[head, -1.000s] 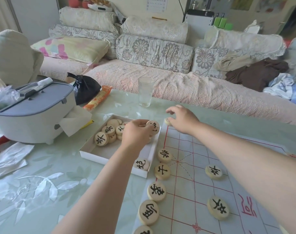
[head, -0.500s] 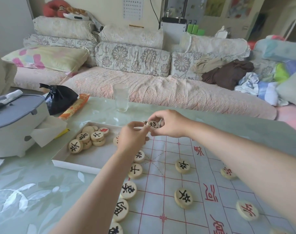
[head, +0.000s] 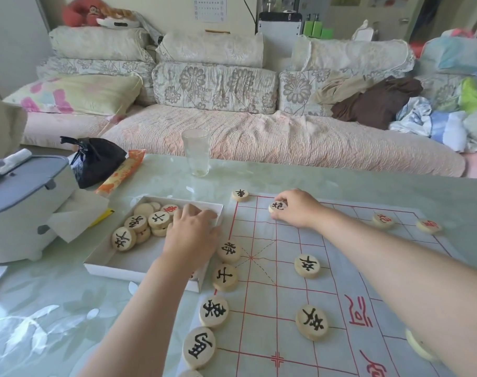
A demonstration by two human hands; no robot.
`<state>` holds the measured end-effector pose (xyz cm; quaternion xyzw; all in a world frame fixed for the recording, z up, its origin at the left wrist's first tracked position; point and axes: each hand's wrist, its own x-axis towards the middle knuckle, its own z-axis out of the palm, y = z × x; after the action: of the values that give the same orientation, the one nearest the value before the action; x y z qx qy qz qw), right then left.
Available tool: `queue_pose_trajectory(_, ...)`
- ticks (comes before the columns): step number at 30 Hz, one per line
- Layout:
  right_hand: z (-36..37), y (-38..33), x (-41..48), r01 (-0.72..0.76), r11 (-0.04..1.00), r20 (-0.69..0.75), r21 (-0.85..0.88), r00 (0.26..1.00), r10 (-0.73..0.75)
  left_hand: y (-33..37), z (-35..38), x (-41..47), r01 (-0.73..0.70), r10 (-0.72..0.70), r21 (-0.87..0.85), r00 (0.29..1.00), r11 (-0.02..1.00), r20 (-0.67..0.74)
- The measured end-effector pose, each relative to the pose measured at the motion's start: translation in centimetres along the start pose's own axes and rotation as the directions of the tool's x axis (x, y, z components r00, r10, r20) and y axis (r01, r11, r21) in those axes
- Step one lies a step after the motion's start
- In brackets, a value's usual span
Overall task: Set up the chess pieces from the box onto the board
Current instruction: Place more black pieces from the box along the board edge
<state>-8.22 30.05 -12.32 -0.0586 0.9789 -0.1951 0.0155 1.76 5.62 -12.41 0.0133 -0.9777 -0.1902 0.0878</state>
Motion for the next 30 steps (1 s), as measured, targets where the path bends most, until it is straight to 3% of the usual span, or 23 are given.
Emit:
queue_pose_trajectory(6, -0.5, -1.6, -0.1, 0.015, 0.994, -0.020, -0.110, 1.000, -0.018, -1.2, -0.4, 0.5, 0.017, -0.024, -0.222, 0.999, 0.975, -0.031)
queue_pose_trajectory(12, -0.7, -8.7, -1.1, 0.296, 0.954, -0.087, 0.040, 0.952, -0.292, -3.2, -1.0, 0.8, 0.073, -0.103, -0.304, 0.991, 0.950, -0.085)
queue_pose_trajectory(15, 0.3, -12.9, -2.1, 0.409, 0.911, 0.026, 0.051, 0.912, -0.410, -4.1, -1.5, 0.7, 0.069, -0.114, -0.316, 0.985, 0.946, -0.126)
queue_pose_trajectory(19, 2.3, -15.9, -2.7, 0.463, 0.876, 0.226, -0.133, 0.875, -0.428, -5.2, -1.9, 0.4, 0.055, -0.093, -0.301, 0.989, 0.952, -0.112)
queue_pose_trajectory(23, 3.9, -16.5, -2.5, 0.486, 0.829, 0.212, -0.276, 0.872, -0.441, -6.0, -2.0, 0.0, 0.066, -0.088, -0.291, 0.994, 0.955, -0.065)
queue_pose_trajectory(26, 4.0, -16.6, -2.4, 0.486, 0.843, 0.189, -0.233, 0.872, -0.451, -6.3, -2.2, -0.2, 0.083, -0.101, -0.320, 0.994, 0.944, -0.039)
queue_pose_trajectory(30, 3.9, -17.3, -2.3, 0.512, 0.859, 0.116, 0.002, 0.853, -0.509, -6.1, -2.5, -0.2, 0.114, -0.136, -0.442, 0.991, 0.890, -0.019)
